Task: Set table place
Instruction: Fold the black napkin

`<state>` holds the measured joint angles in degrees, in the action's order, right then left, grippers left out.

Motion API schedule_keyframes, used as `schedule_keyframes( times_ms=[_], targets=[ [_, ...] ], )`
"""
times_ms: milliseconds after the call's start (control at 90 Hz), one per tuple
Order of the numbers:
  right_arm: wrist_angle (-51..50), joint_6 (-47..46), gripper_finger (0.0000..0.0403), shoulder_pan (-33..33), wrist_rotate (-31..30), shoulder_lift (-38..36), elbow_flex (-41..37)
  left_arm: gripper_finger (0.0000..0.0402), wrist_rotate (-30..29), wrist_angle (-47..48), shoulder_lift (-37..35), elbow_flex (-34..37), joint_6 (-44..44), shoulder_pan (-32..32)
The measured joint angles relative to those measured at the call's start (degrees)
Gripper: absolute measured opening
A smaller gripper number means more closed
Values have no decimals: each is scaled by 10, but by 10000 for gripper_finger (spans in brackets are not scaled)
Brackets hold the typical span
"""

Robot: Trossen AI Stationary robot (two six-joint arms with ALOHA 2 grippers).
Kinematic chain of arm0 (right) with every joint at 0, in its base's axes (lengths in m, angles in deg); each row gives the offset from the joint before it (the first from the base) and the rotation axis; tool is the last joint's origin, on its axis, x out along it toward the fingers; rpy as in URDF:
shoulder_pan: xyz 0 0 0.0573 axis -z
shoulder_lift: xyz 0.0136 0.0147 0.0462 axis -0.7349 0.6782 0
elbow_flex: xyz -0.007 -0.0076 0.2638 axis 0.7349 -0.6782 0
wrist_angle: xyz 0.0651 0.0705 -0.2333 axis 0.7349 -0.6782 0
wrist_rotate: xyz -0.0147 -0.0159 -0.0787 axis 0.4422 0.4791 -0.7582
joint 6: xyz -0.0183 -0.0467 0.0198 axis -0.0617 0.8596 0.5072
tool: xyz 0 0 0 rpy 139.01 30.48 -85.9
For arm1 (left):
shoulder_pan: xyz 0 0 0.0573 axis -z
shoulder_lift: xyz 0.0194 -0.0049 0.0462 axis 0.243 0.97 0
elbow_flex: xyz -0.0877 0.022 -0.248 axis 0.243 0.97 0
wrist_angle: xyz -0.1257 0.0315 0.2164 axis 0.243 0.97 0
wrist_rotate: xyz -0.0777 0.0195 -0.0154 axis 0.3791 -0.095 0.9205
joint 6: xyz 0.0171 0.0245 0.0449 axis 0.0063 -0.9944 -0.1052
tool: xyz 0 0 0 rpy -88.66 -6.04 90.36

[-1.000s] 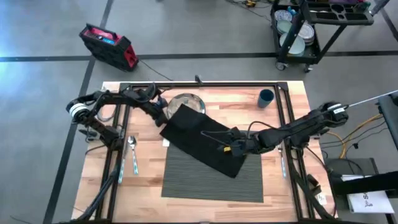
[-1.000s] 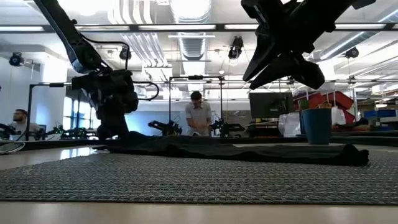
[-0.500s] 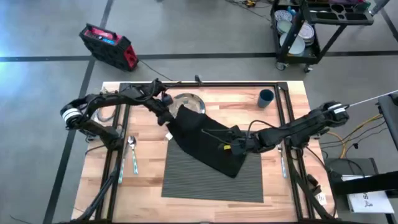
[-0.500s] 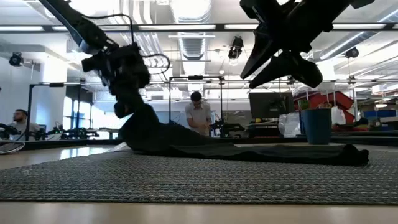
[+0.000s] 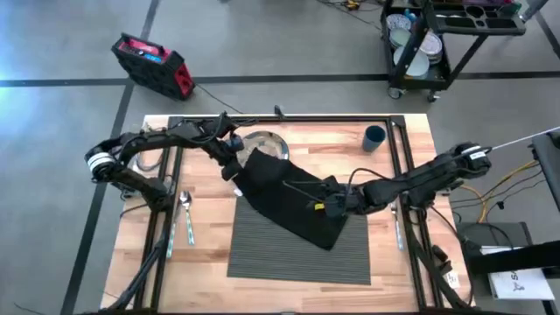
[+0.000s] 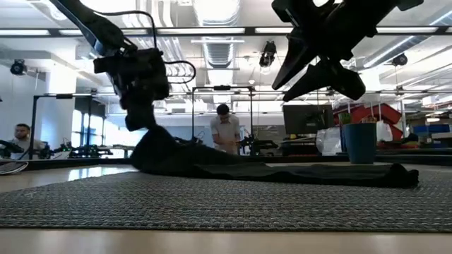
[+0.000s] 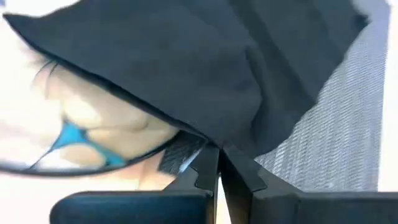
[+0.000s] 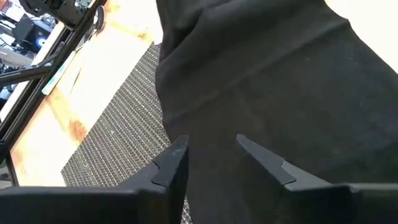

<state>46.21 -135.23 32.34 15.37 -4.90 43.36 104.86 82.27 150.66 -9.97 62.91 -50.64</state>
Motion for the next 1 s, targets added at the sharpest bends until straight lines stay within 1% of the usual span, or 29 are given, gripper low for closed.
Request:
schedule_keyframes(
  times_ms=[144, 400, 522, 589, 1000],
  targets=[
    [0, 4, 96, 0, 0, 0, 0, 0, -29, 20, 0, 0, -9, 0],
    [0, 5, 86, 0, 0, 0, 0, 0, -32, 22, 0, 2, -11, 0],
    [-1, 5, 85, 0, 0, 0, 0, 0, -70, 36, 0, 8, -12, 0],
    [-1, 5, 88, 0, 0, 0, 0, 0, -79, 45, 0, 12, -19, 0],
    [-2, 5, 110, 0, 0, 0, 0, 0, -74, 38, 0, 23, -21, 0]
  ],
)
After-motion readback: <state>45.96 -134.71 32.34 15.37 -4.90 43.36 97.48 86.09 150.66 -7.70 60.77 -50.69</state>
